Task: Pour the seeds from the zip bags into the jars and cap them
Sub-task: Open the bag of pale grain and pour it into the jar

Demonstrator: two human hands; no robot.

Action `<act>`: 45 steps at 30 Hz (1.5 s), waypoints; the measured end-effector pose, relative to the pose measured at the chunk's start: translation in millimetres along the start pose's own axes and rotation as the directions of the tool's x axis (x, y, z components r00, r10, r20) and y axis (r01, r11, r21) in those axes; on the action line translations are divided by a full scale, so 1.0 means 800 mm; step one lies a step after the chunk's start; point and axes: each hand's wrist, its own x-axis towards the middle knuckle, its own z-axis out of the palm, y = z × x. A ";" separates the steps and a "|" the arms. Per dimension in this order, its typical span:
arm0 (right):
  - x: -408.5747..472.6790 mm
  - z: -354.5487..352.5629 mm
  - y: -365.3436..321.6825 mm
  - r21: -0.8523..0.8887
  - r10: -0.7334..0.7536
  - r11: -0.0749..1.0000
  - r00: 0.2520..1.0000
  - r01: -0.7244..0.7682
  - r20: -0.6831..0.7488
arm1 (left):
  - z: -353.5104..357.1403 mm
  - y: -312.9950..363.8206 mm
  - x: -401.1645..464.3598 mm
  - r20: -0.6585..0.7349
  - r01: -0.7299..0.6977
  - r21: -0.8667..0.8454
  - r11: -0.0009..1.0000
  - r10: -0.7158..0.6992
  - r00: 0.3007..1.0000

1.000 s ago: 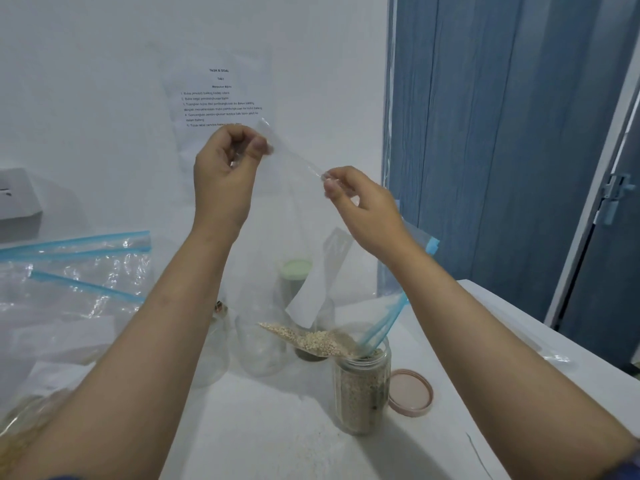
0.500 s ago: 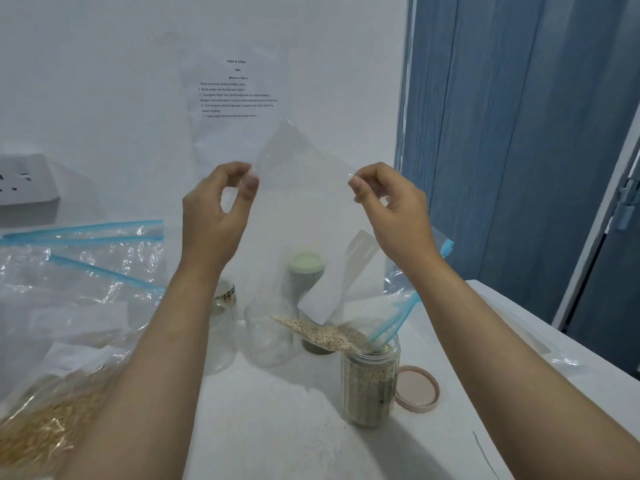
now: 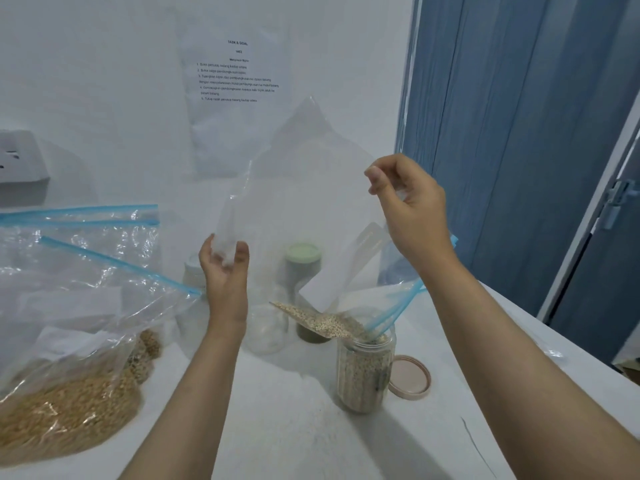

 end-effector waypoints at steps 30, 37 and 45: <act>0.009 -0.050 0.053 0.065 0.075 0.995 0.997 -0.075 -0.003 | 0.083 -0.010 -0.044 -0.122 0.053 -0.275 0.960 -0.090 0.988; 0.013 -0.066 0.067 0.103 0.084 0.991 0.996 -0.081 -0.018 | 0.096 0.004 -0.046 -0.123 0.040 -0.288 0.957 -0.078 0.989; 0.011 -0.079 0.082 0.120 0.099 0.988 0.995 -0.097 -0.011 | 0.108 0.016 -0.050 -0.111 0.029 -0.248 0.968 -0.058 0.992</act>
